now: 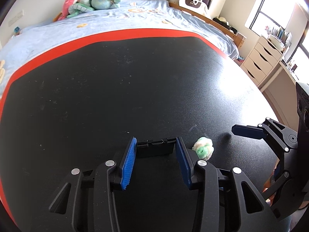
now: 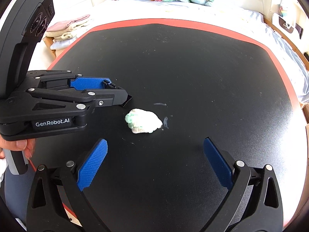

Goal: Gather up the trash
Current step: 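Grasp the black block with the left tool while the right tool grasps the green crumpled item, then carry the black block and green item over the wastebasket and open both tools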

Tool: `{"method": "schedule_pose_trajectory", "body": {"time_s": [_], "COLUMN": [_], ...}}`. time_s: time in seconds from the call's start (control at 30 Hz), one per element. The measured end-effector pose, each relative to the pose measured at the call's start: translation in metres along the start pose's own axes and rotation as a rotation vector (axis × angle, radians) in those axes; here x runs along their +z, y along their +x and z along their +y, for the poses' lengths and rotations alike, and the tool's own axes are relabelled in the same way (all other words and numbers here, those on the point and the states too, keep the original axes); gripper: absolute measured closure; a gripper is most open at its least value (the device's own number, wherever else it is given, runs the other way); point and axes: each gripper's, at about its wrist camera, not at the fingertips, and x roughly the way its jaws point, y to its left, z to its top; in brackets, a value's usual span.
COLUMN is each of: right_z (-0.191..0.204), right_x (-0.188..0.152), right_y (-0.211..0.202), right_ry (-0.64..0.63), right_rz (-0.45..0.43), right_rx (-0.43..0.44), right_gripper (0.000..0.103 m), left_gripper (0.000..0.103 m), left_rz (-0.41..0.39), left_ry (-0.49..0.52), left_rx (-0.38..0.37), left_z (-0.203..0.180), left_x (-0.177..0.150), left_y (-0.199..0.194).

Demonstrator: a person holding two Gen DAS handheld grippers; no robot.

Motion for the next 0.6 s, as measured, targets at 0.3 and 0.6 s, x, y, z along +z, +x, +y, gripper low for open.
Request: {"method": "schedule_pose_trajectory", "body": {"time_s": [0.3, 0.6], "right_z": [0.008, 0.011], "right_x": [0.009, 0.017], "right_y": [0.008, 0.009], "right_ry": [-0.034, -0.017], "right_rz": [-0.031, -0.035], "right_rx": [-0.037, -0.015], "right_gripper": [0.028, 0.076], "left_gripper": [0.063, 0.063], "left_rz": [-0.007, -0.003], "left_ry": [-0.018, -0.015], "left_rx": [0.010, 0.002], "left_z": [0.009, 0.010], "left_x": [-0.001, -0.005], "left_y": [-0.004, -0.008]}}
